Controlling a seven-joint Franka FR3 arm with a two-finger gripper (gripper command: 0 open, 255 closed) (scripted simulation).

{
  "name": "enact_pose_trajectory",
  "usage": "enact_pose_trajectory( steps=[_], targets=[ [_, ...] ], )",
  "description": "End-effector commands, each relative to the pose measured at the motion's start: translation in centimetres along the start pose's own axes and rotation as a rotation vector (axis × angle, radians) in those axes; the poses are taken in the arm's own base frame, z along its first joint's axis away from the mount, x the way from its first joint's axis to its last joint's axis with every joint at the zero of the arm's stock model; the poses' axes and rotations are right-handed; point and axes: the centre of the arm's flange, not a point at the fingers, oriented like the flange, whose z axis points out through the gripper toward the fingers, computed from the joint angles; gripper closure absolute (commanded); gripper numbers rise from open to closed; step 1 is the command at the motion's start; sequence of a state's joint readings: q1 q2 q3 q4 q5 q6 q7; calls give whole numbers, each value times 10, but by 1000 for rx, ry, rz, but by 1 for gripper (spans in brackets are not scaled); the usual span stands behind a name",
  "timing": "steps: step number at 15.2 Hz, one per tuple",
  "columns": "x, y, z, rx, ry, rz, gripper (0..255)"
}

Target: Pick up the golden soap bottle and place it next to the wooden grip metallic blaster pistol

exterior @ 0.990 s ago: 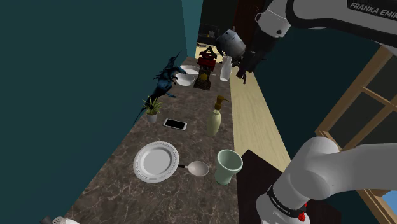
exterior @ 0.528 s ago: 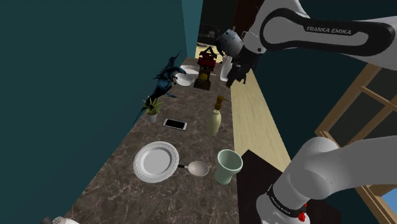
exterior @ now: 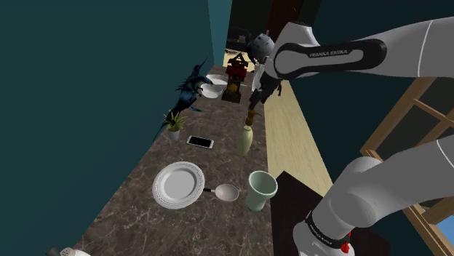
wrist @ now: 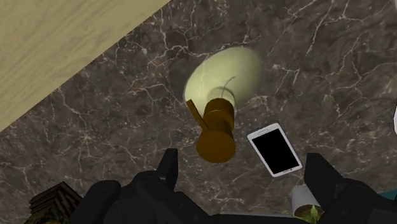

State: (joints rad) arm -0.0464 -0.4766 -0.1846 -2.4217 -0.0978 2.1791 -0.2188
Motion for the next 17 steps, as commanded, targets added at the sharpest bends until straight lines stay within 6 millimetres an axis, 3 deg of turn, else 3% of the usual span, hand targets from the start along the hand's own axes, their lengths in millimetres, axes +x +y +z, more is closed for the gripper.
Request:
enact_pose_trajectory(
  steps=[1, 10, 17],
  targets=[
    [8, 10, 21, -5, 1, 2, 0],
    [13, 16, 74, -7, 0, 3, 0],
    [13, 16, 74, -7, 0, 3, 0]
  ],
)
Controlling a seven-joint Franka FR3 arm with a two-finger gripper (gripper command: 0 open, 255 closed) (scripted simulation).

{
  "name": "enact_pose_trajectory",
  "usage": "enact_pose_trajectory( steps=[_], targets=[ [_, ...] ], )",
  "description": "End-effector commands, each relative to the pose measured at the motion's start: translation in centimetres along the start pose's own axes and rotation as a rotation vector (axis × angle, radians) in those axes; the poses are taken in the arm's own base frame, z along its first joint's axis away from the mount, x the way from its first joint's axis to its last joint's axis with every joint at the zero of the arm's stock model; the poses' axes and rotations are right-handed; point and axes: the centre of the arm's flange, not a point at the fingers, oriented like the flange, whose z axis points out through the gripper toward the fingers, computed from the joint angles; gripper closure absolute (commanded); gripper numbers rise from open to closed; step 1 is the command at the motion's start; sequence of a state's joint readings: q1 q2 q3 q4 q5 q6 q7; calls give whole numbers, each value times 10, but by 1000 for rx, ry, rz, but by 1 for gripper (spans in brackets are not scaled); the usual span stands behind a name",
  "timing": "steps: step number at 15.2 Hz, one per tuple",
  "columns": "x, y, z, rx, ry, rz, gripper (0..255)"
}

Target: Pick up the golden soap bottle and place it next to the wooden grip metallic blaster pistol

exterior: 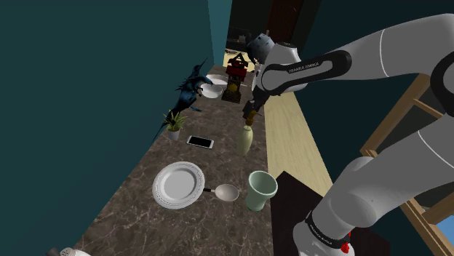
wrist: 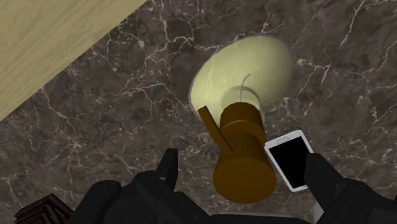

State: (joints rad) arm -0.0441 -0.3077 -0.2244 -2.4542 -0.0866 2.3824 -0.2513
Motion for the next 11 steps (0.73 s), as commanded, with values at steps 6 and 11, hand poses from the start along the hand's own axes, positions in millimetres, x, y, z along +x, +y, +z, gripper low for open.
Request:
enact_pose_trajectory(
  steps=[6, 11],
  targets=[
    [0, 0, 0, 0, 0, 0, 255],
    [0, 0, 0, 0, 0, 0, 255]
  ],
)
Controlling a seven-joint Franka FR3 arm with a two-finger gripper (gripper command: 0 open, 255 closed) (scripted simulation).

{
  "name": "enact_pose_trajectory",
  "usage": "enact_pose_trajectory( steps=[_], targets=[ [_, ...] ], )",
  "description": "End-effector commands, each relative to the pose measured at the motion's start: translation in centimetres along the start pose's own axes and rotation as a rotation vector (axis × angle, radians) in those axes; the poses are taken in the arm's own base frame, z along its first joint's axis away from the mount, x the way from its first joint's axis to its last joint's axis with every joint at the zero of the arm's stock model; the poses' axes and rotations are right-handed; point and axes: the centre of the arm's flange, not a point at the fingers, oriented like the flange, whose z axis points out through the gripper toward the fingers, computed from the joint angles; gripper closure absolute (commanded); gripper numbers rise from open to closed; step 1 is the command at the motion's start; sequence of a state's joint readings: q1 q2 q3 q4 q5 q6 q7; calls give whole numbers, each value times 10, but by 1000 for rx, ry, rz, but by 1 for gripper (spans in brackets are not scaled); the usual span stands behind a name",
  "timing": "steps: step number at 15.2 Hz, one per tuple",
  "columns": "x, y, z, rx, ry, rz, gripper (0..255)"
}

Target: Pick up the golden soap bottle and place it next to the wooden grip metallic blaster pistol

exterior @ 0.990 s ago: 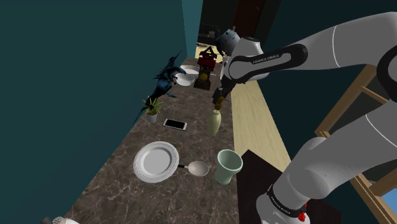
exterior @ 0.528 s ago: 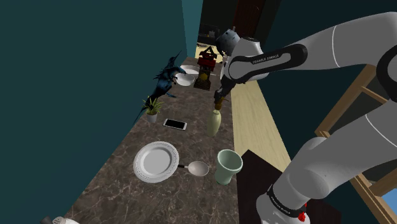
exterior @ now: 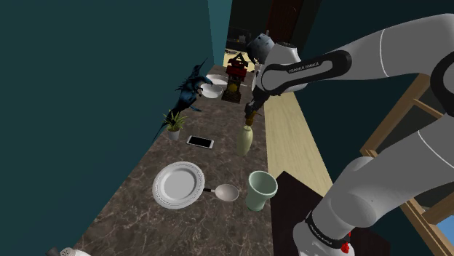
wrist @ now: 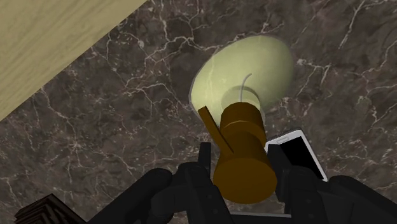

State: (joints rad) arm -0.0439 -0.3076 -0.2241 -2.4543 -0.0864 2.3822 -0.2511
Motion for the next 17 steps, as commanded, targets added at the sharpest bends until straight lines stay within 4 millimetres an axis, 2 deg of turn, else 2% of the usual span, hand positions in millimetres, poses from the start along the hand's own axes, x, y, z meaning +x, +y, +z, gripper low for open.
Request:
enact_pose_trajectory(
  steps=[1, 17],
  targets=[
    [1, 1, -5, 0, 0, 0, 255],
    [20, 6, -87, 0, 0, 0, 255]
  ],
)
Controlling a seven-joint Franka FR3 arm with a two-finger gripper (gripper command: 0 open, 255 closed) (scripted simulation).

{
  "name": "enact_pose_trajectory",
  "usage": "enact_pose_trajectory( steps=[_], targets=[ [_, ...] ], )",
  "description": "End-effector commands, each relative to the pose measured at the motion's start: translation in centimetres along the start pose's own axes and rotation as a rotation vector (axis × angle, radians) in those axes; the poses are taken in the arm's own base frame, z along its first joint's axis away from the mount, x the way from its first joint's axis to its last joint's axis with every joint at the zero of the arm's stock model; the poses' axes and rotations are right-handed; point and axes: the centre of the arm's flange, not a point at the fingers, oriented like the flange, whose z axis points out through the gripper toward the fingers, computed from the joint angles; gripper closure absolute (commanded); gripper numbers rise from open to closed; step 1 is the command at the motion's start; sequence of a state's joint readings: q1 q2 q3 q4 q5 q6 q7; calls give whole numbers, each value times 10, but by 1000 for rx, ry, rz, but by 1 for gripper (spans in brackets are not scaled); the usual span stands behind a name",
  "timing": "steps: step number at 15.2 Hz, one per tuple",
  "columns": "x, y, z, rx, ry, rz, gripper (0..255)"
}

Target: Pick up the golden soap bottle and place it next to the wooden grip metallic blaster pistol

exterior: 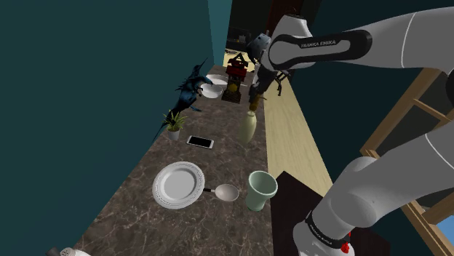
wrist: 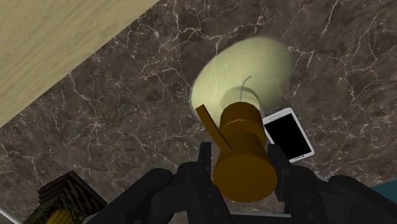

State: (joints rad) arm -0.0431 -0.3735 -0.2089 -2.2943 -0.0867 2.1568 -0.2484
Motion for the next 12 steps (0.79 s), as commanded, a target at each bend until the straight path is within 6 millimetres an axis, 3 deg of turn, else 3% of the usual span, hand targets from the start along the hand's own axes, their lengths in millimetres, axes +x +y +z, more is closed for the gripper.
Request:
enact_pose_trajectory(
  steps=[1, 12],
  targets=[
    [1, 0, -12, 0, 0, 0, 255],
    [14, 3, -68, 0, 0, 0, 255]
  ],
)
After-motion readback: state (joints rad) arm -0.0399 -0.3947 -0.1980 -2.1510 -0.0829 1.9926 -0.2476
